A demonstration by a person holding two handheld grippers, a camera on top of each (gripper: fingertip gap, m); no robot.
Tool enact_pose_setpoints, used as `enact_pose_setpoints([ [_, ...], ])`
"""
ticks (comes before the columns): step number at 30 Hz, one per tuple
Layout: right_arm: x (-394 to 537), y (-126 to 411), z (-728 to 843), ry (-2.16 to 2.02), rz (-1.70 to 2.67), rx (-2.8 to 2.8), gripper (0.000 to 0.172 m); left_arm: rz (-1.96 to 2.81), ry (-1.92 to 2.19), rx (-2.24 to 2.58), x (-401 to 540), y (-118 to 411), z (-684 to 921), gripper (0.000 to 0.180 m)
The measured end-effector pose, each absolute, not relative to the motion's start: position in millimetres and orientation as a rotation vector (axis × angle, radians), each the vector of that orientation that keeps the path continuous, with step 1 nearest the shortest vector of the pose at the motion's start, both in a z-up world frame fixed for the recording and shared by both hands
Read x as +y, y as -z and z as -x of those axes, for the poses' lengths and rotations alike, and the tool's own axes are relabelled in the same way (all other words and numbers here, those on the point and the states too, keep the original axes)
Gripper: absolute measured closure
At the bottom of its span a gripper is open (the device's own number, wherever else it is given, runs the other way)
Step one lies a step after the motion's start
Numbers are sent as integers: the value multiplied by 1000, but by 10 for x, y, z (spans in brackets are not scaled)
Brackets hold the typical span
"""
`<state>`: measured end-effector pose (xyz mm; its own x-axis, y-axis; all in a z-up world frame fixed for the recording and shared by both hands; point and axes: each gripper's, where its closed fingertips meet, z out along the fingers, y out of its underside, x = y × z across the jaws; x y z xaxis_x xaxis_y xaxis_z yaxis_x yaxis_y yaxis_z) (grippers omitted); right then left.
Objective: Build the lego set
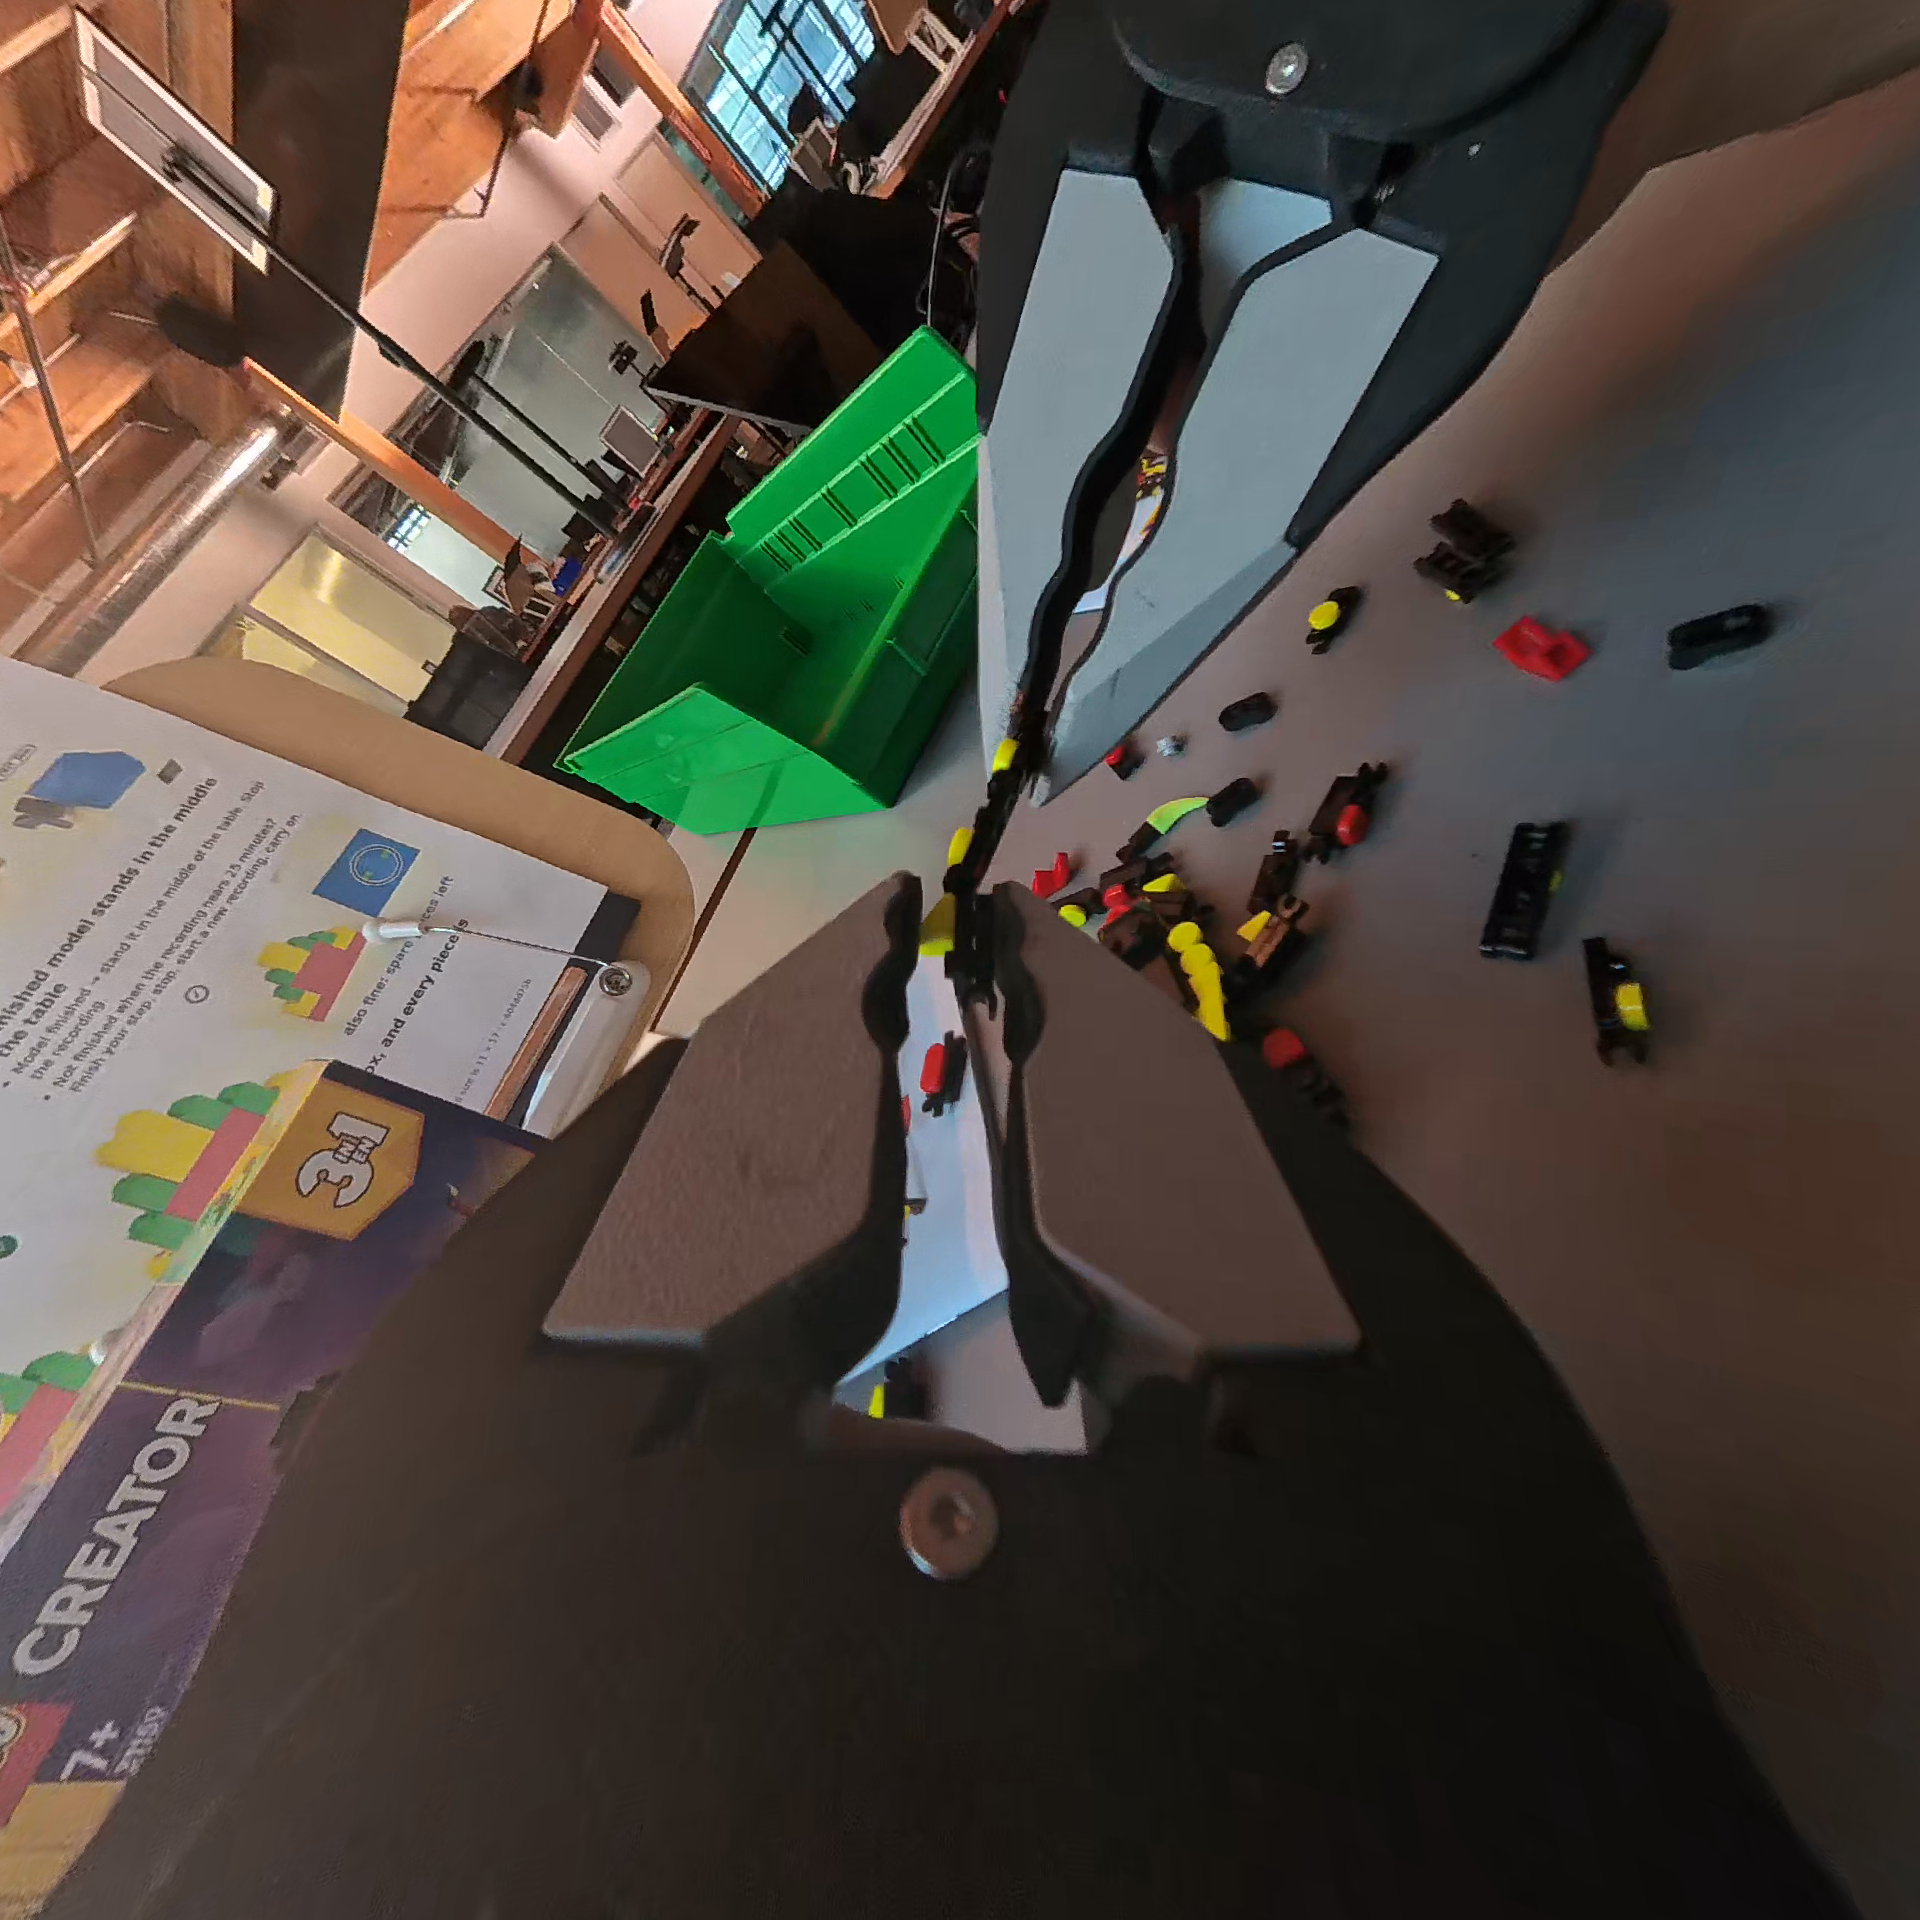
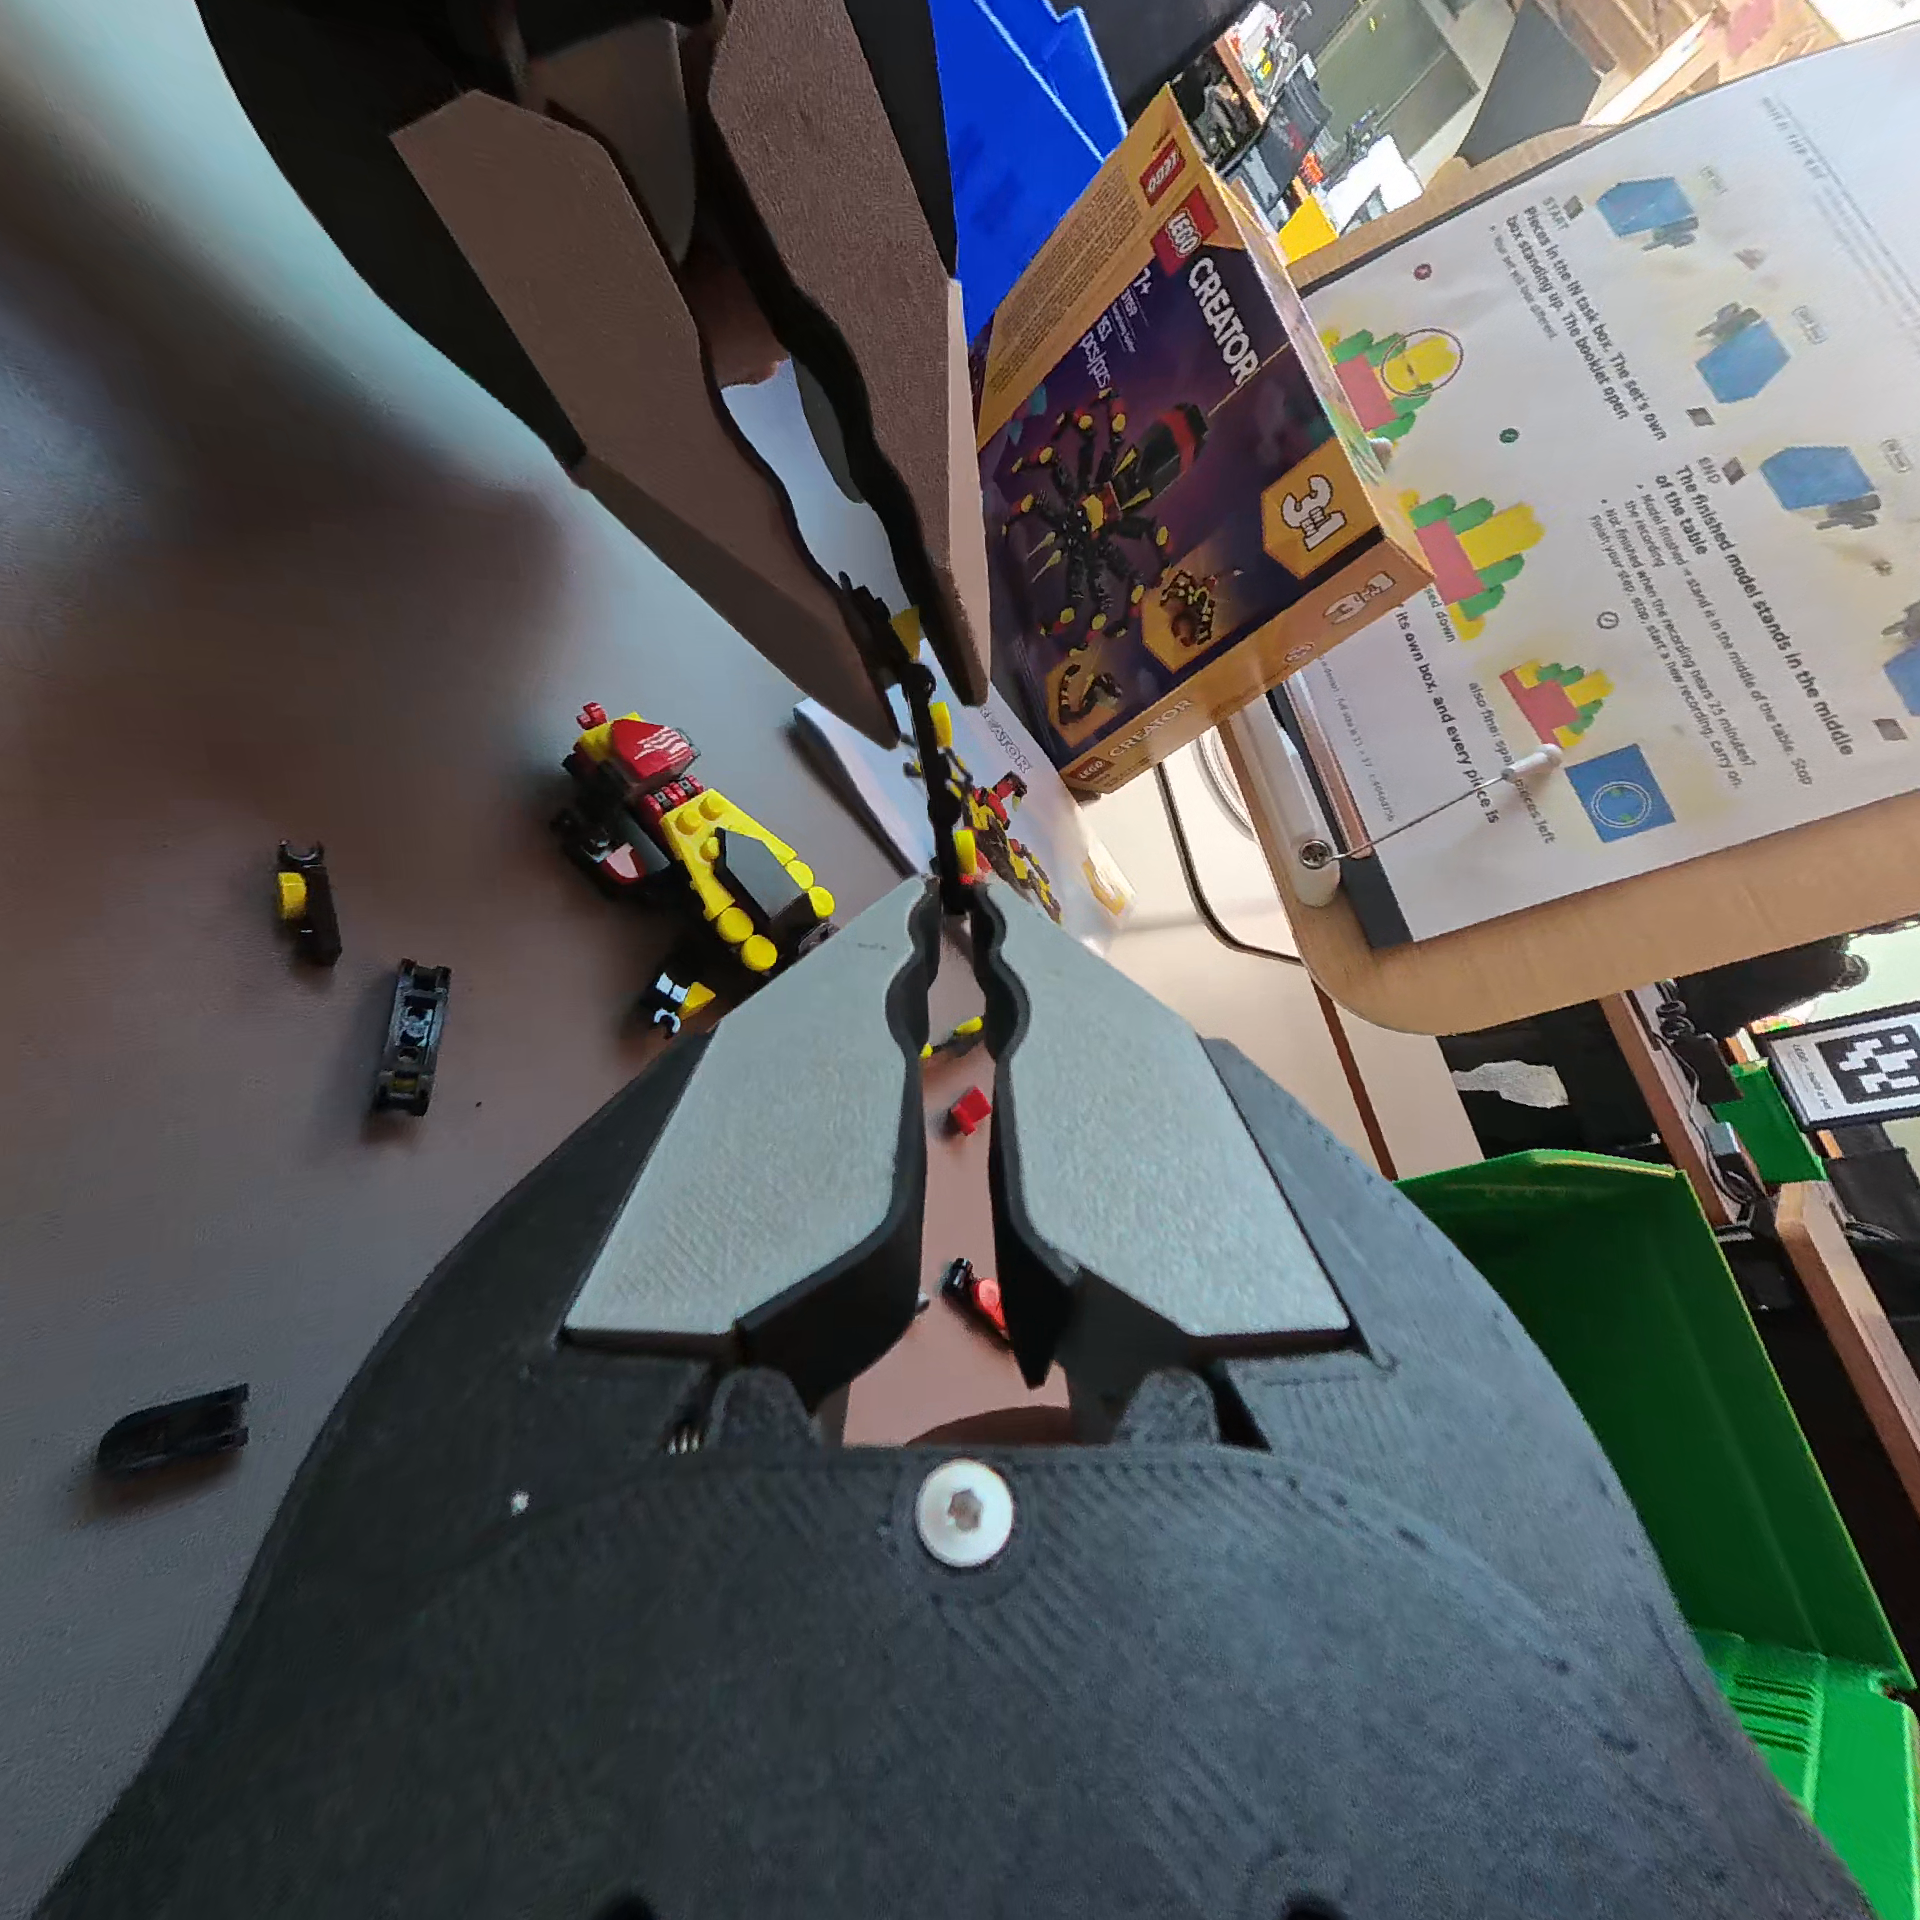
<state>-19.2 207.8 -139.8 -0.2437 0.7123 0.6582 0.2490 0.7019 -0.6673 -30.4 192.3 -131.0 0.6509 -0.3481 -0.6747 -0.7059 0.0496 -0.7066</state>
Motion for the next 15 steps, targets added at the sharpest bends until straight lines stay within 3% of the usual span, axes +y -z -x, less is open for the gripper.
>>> enact_pose_setpoints([
  [5,2033,1478,204,-491,726,-1843,170,1589,-337,936,1934,1429,243,162],
  [7,1995,1505,200,-493,714,-1862,170,1580,-338,968,1923,1461,197,173],
  [15,1967,1509,202,-490,691,-1857,169,1599,-330,958,1934,1479,203,174],
])
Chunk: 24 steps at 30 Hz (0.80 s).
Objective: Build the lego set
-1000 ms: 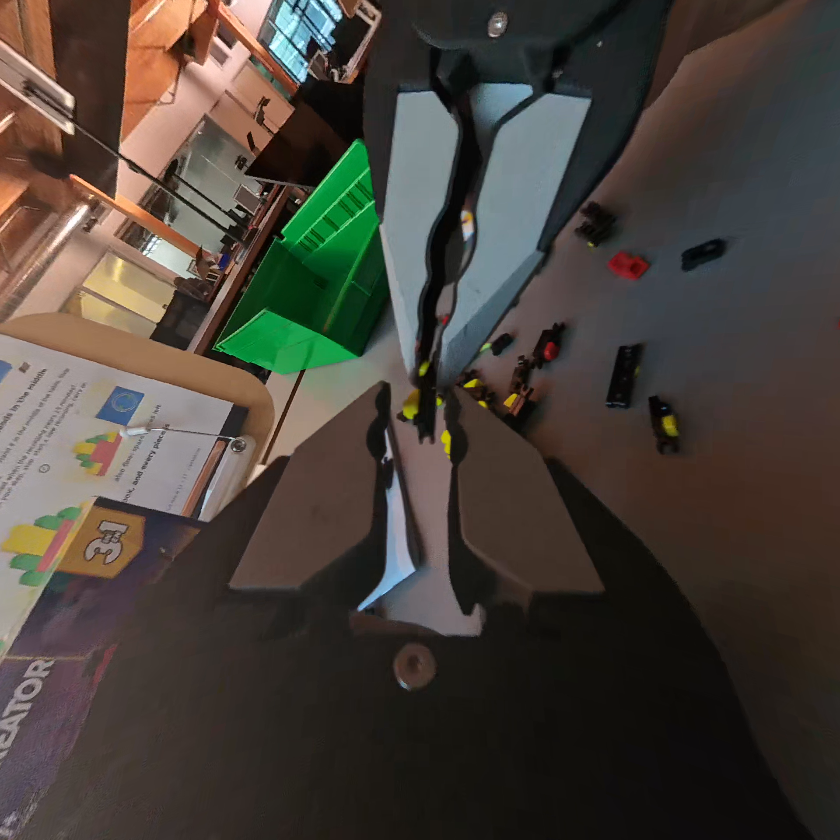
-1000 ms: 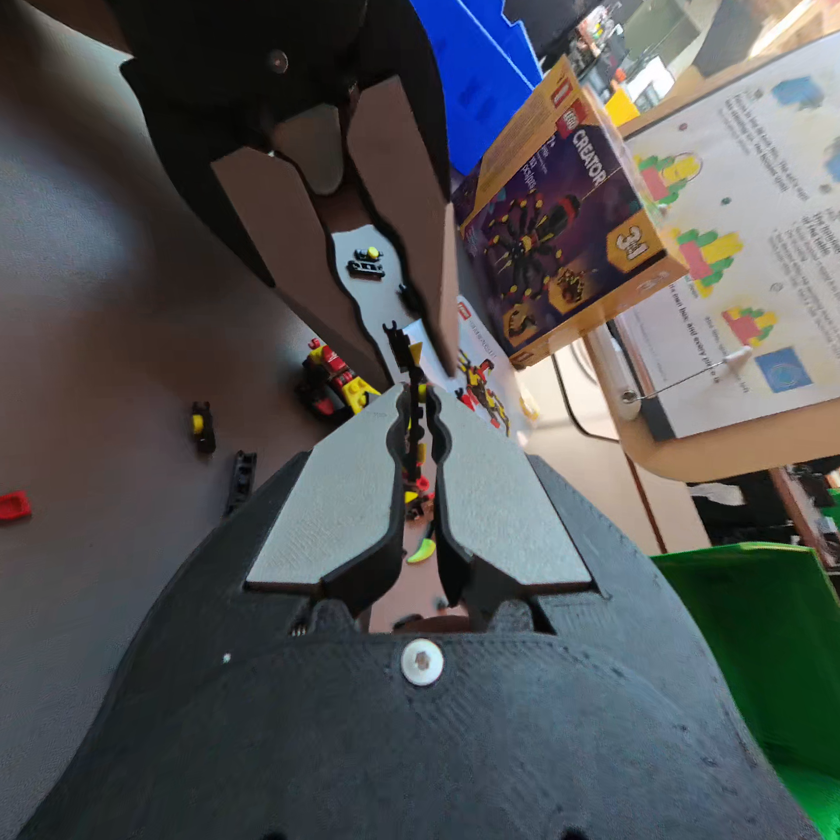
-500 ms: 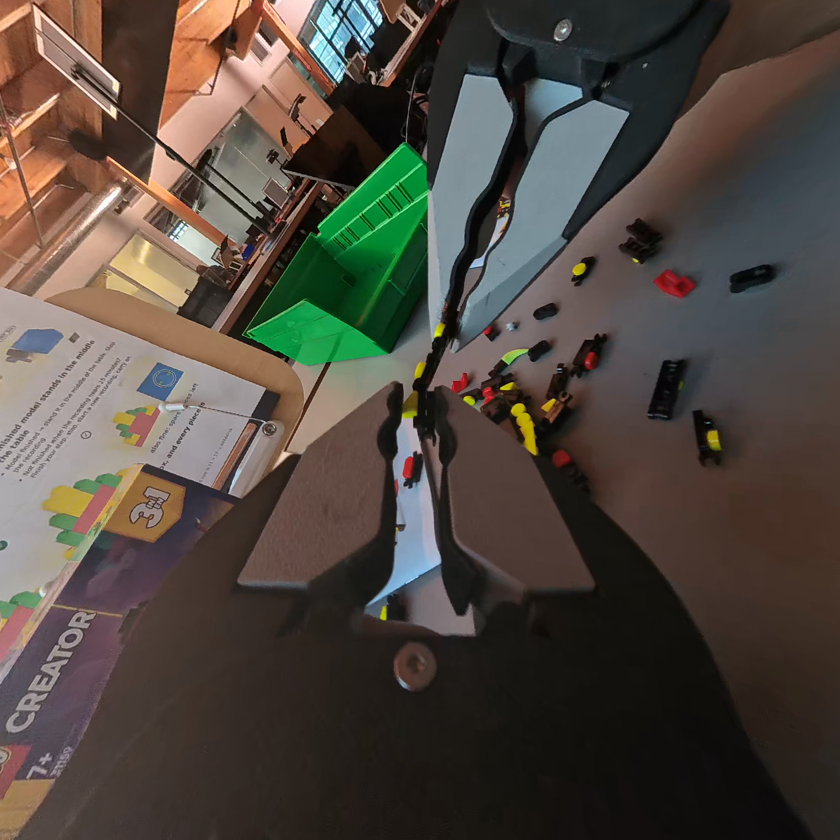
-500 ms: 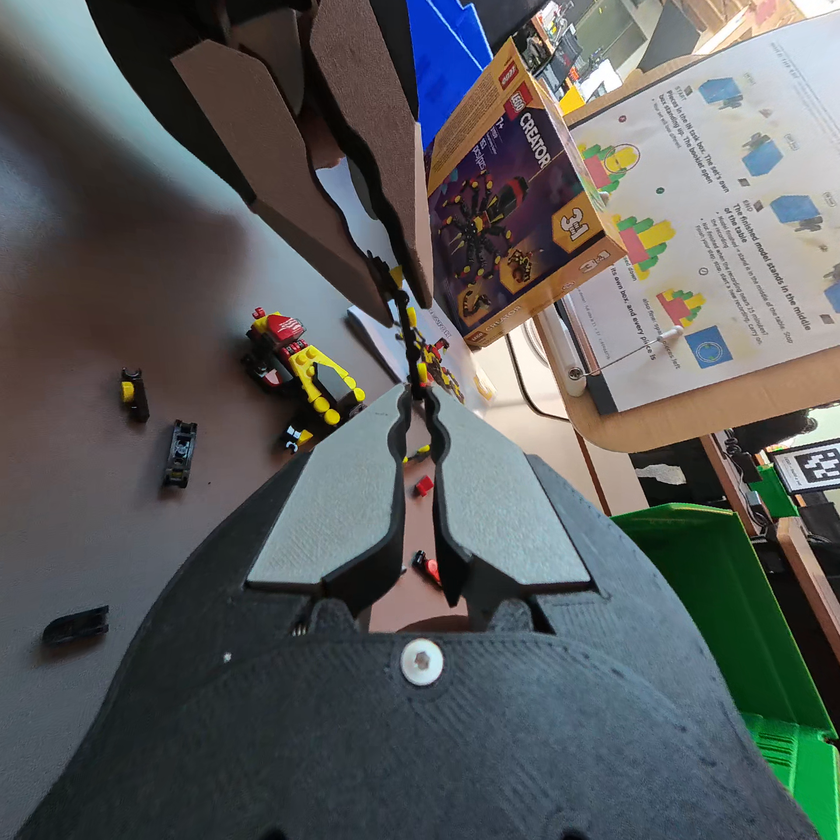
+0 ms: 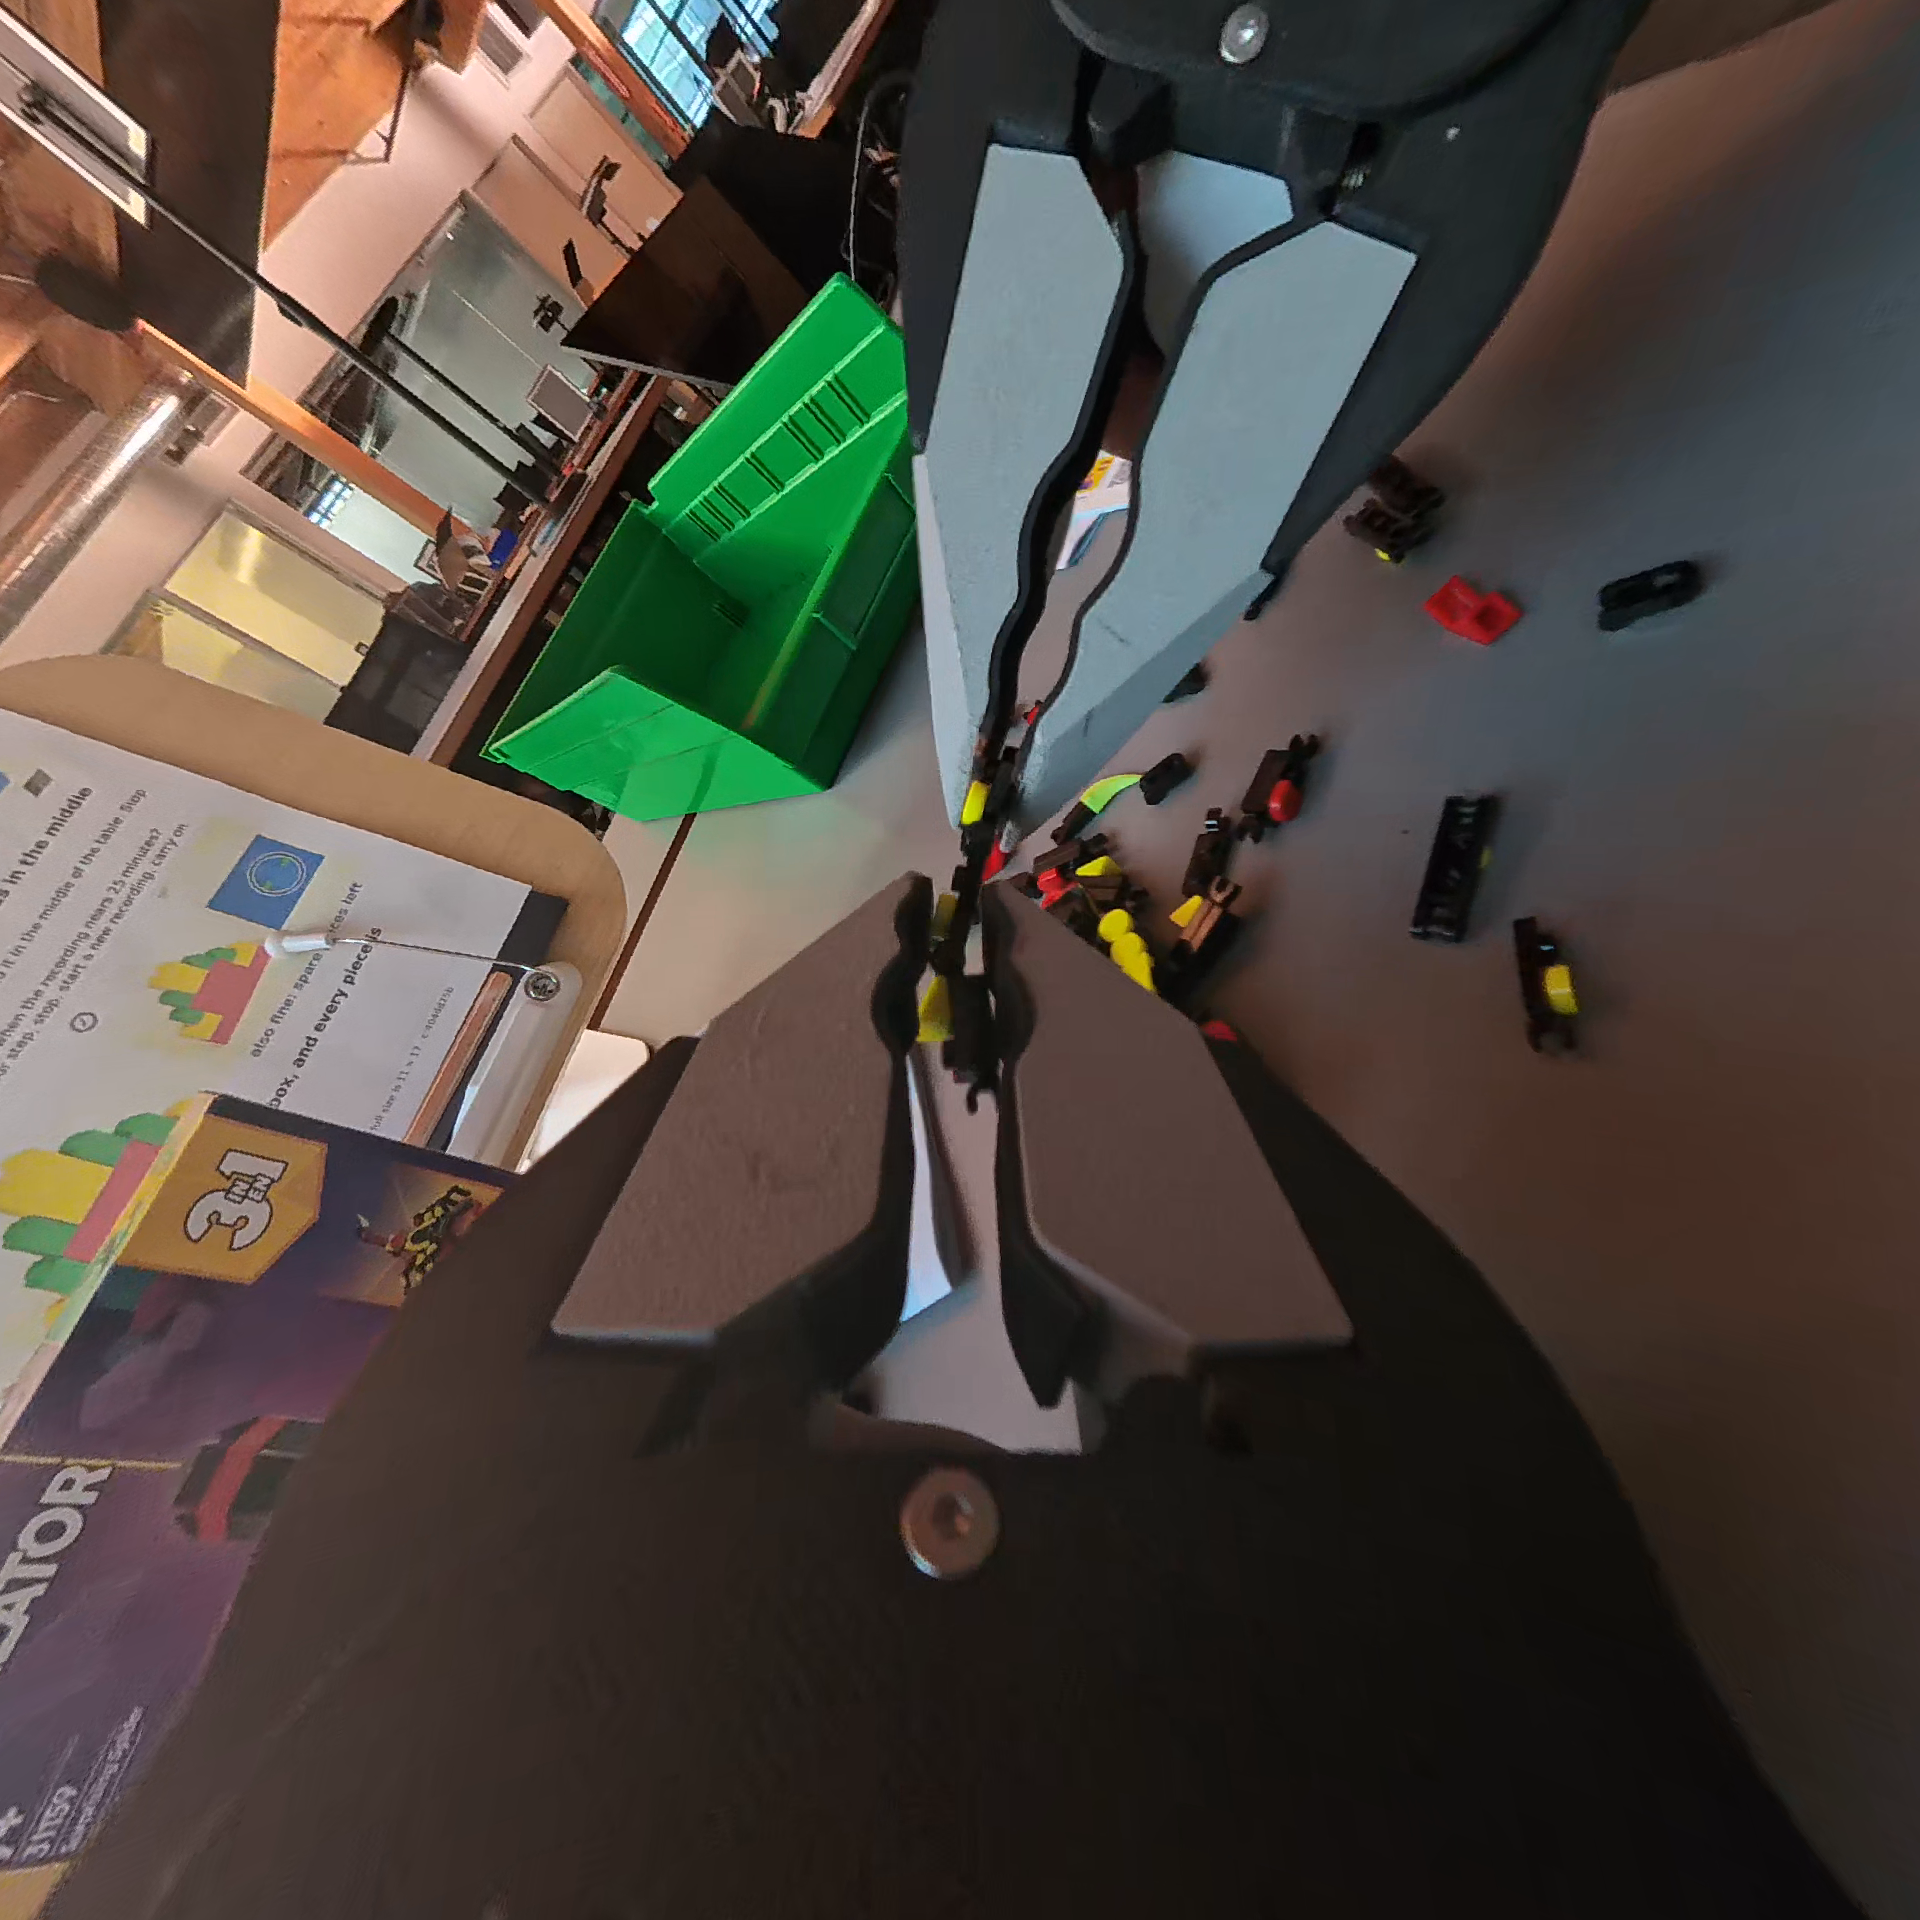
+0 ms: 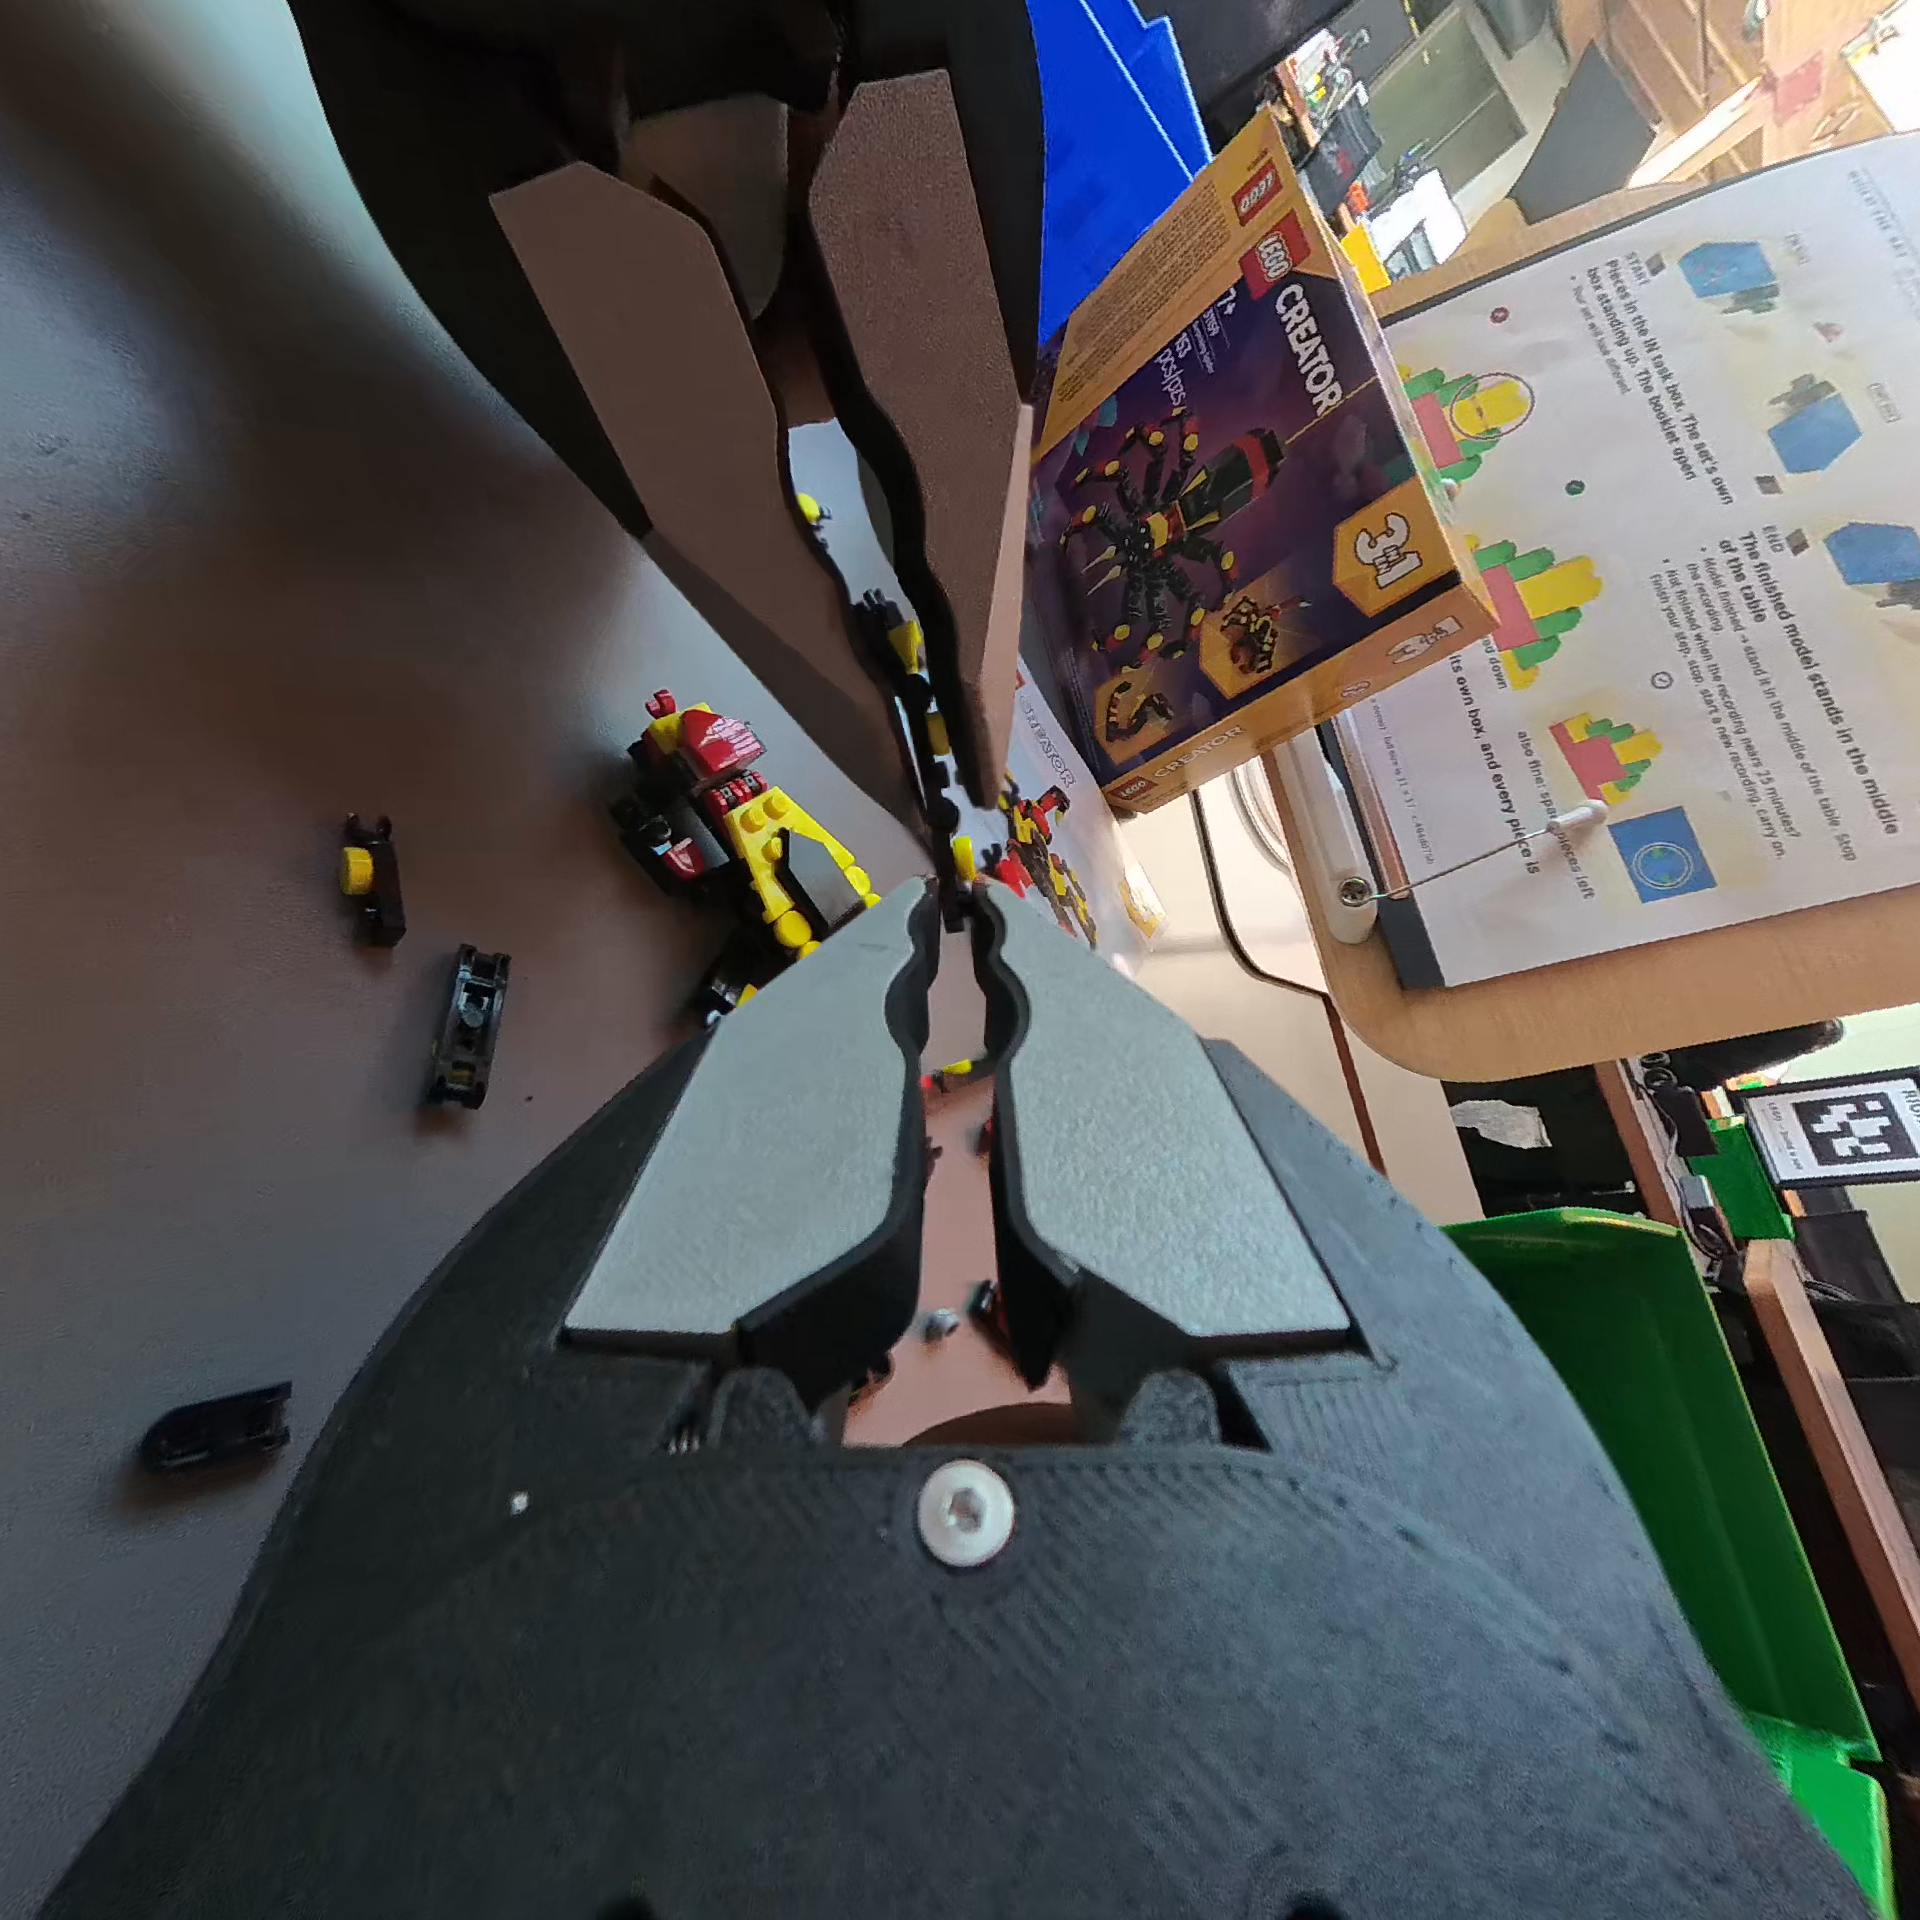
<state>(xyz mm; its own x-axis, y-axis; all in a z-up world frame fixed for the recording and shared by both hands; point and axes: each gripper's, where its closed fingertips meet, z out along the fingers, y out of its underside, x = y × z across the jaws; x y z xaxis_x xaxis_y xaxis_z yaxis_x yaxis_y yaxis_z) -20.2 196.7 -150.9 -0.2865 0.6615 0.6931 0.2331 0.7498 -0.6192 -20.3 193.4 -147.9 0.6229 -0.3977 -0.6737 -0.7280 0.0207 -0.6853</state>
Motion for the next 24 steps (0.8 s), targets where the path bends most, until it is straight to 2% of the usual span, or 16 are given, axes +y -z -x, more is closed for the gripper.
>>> enact_pose_setpoints([
  [3,1963,1516,199,-502,687,-1858,169,1604,-325,962,1934,1479,201,174],
  [6,1938,1550,206,-522,696,-1871,159,1613,-277,953,1923,1477,179,174],
  [9,1908,1587,210,-537,696,-1885,168,1637,-261,974,1917,1553,162,174],
  [20,1978,1632,254,-539,802,-1883,169,1679,-287,917,1986,1598,206,174],
  [24,2090,1472,310,-630,945,-1763,168,1661,-392,781,2091,1432,275,175],
])
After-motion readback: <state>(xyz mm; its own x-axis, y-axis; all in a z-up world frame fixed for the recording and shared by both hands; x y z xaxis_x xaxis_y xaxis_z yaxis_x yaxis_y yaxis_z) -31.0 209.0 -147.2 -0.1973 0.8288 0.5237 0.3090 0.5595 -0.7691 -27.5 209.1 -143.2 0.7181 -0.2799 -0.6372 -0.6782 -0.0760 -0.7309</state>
